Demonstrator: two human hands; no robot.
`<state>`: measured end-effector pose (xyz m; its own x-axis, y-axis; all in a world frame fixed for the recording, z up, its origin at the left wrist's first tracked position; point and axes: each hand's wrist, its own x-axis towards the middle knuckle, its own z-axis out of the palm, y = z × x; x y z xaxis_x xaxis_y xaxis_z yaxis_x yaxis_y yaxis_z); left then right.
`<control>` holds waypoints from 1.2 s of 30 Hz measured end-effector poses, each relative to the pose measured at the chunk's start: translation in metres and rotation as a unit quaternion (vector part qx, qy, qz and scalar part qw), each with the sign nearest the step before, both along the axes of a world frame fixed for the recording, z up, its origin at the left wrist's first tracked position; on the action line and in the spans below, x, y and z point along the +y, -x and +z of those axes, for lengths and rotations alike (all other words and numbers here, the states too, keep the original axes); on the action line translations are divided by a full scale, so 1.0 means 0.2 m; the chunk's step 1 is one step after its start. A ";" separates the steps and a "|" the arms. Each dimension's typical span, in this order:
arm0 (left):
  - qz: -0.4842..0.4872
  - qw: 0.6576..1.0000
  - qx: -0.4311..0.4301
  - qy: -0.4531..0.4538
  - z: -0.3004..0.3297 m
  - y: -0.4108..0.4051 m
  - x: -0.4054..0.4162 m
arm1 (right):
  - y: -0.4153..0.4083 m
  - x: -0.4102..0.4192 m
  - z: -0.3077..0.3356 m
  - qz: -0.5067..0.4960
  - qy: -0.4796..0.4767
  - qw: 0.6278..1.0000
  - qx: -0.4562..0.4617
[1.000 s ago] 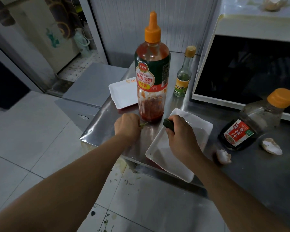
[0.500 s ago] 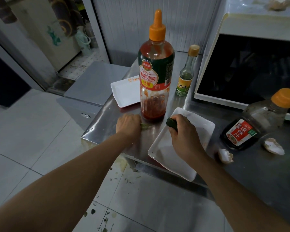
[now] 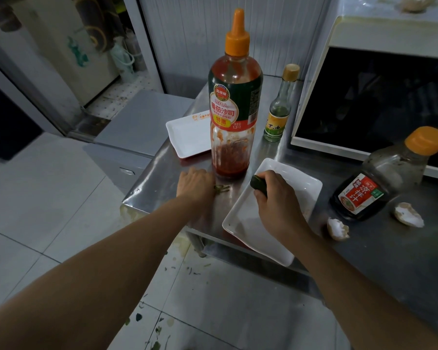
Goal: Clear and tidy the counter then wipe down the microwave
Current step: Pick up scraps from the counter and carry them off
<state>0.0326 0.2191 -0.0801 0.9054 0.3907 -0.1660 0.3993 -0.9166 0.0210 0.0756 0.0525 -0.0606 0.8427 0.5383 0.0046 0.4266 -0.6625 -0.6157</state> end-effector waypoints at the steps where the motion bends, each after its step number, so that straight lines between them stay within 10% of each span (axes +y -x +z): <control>1: 0.000 1.000 -0.002 0.006 0.00 0.00 0.00 | 0.00 0.00 0.00 -0.001 0.000 1.000 -0.001; 36: 0.127 0.959 -0.180 0.179 -0.03 0.26 0.13 | 0.09 0.11 0.01 0.019 0.021 1.000 -0.010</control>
